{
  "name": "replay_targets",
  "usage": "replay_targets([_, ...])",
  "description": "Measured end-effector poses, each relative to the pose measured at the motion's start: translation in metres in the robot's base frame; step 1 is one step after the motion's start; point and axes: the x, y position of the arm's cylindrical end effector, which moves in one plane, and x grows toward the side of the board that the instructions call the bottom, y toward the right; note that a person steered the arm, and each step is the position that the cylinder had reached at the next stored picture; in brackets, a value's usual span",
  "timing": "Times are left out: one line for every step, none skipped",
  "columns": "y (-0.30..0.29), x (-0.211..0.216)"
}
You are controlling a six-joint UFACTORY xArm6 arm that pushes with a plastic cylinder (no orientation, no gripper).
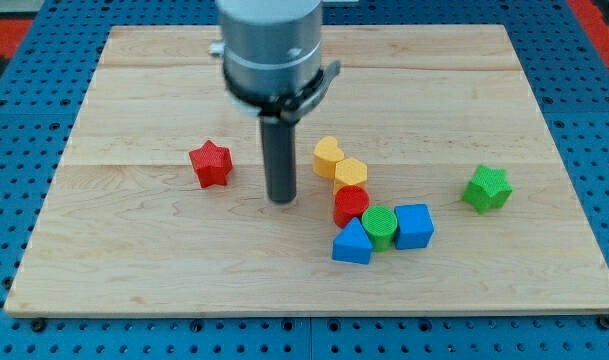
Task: Move your arm bottom to the blue triangle
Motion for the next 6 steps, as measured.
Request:
replay_targets([0.024, 0.066])
replay_targets([0.070, 0.104])
replay_targets([0.107, 0.108])
replay_targets([0.098, 0.090])
replay_targets([0.069, 0.084])
replay_targets([0.068, 0.078])
